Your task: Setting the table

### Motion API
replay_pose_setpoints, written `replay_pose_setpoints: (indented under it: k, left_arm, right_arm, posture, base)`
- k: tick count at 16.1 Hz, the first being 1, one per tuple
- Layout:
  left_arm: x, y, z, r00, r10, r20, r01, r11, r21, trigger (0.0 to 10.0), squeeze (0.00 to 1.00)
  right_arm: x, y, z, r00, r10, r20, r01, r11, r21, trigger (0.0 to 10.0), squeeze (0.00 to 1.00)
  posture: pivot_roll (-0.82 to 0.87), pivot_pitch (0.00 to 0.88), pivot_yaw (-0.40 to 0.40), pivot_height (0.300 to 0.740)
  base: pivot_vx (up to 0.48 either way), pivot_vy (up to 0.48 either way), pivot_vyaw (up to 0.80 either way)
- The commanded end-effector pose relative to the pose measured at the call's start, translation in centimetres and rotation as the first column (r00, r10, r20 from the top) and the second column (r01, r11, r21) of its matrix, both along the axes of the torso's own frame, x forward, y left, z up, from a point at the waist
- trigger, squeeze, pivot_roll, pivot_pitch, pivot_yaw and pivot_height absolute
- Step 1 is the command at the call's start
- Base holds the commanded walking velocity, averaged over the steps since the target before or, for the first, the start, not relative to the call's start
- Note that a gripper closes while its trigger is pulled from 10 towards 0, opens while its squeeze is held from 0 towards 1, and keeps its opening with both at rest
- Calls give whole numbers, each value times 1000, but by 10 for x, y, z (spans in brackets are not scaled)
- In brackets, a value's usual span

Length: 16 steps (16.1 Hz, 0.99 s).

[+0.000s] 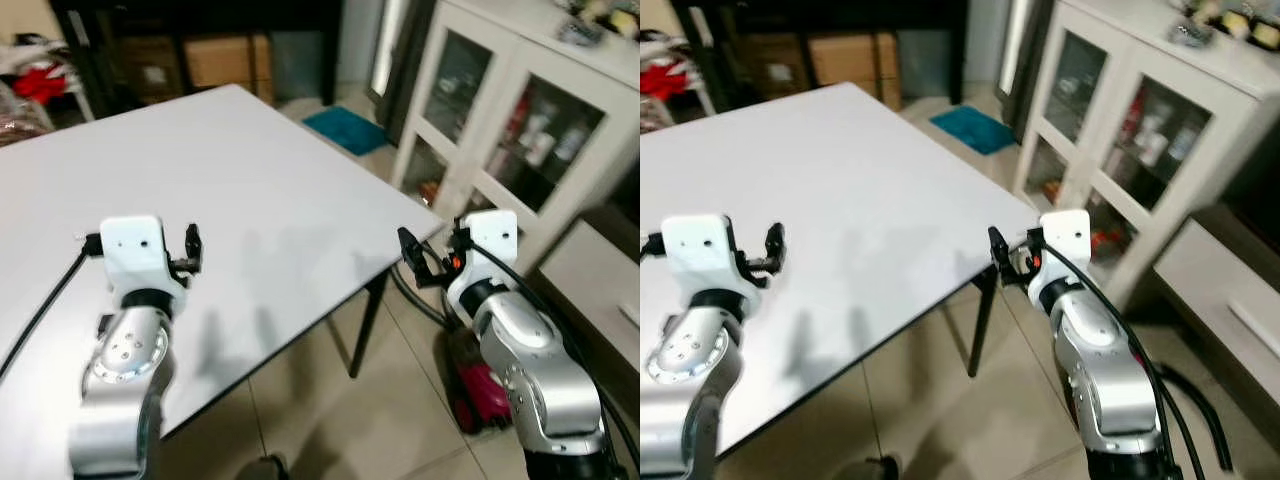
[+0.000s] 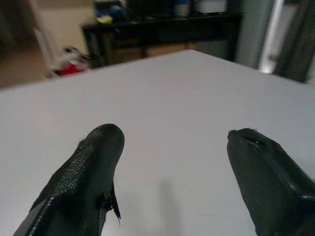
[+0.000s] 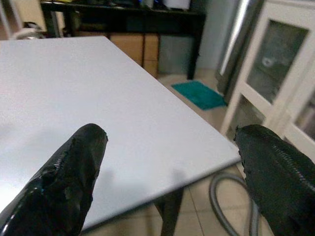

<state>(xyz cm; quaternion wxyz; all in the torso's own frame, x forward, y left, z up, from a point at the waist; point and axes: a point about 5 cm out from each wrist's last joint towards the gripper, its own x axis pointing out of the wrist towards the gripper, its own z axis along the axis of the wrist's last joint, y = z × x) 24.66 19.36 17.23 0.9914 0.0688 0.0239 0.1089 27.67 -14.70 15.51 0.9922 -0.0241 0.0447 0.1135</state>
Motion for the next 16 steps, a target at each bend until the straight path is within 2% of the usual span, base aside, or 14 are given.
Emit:
replay_pose_setpoints:
  k: [1, 2, 3, 5, 6, 9, 10, 11, 13, 16]
  left_arm:
    - [1, 0, -2, 1000, 19, -17, -19, 1000, 13, 10000, 1000]
    - [-2, 2, -6, 998, 19, -61, -19, 1000, -7, 10000, 1000]
    - [-5, 1, -9, 996, -11, -84, 6, 998, -65, 10000, 0]
    - [-10, 1, -11, 997, -8, -73, 0, 993, -121, 10000, 0]
    - [-14, 4, -13, 997, 9, -74, -17, 993, -113, 10000, 0]
    - [-14, 4, -13, 997, 40, -70, -41, 999, -18, 10000, 0]
    - [-13, 4, -10, 997, 63, -44, -62, 998, 15, 10000, 0]
    - [-12, 5, -10, 994, 104, -28, -102, 992, 74, 10000, 0]
    - [-10, 3, -12, 998, 35, -48, -34, 999, 23, 10000, 0]
    - [-8, 1, -9, 999, 5, -37, -4, 1000, 23, 10000, 0]
  right_arm:
    - [1, -1, -4, 1000, 11, -23, -11, 1000, -2, 10000, 1000]
    - [3, 1, 0, 1000, 20, 0, -20, 1000, -7, 10000, 1000]
    - [5, 1, 1, 1000, 22, 3, -22, 1000, -11, 10000, 1000]
    - [6, 2, 2, 999, 32, 5, -32, 999, -12, 10000, 1000]
    - [7, 3, 2, 999, 36, -2, -36, 999, 1, 10000, 1000]
    - [13, 1, -2, 999, -9, -33, 10, 1000, 22, 10000, 1000]
    - [14, -1, -1, 999, -31, -37, 32, 999, 37, 10000, 1000]
    - [14, -3, -1, 998, -52, -44, 55, 997, 56, 10000, 1000]
    - [14, -4, -1, 997, -71, -38, 73, 996, 53, 10000, 1000]
    - [16, -10, -2, 993, -115, -33, 116, 993, 26, 10000, 1000]
  posture:
    - [-49, 0, -25, 740]
    - [-46, 0, -26, 740]
    - [-43, 0, -30, 740]
    - [-42, 0, -36, 740]
    - [-39, 0, -45, 740]
    - [-29, 0, -44, 740]
    - [-30, 0, -44, 740]
    - [-32, 0, -41, 740]
    - [-36, 0, -37, 740]
    - [-42, 0, -40, 740]
  base:
    - [0, 0, 800]
    - [0, 0, 800]
    - [0, 0, 800]
    - [0, 0, 800]
    - [0, 0, 800]
    - [0, 0, 800]
    - [0, 0, 800]
    - [0, 0, 800]
    - [0, 0, 800]
    - [0, 0, 800]
